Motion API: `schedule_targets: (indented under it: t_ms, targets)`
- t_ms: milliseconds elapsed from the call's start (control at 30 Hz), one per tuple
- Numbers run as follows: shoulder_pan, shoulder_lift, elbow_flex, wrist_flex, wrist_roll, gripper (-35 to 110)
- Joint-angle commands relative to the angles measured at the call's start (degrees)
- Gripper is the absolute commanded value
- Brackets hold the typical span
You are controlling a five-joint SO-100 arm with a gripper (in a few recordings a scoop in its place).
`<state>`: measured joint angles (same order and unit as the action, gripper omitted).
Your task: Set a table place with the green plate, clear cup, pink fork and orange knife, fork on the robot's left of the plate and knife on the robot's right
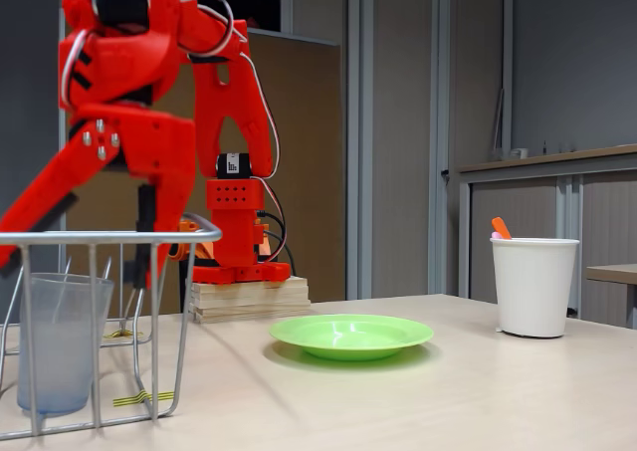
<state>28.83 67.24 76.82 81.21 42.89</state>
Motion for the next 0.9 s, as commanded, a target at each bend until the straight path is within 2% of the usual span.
schedule_targets:
  t_ms: [0,233,600,867]
  targets:
    - [-0.4,0.4,-1.4,0.8,1.3,46]
    - [0.3,-2.5,-3.0,-0.5,0.8,45]
    - [1.9,-8.3,-8.7,-2.6,-1.3,19]
    - [3.5,-8.1,-12.9,-0.4,-4.1,18]
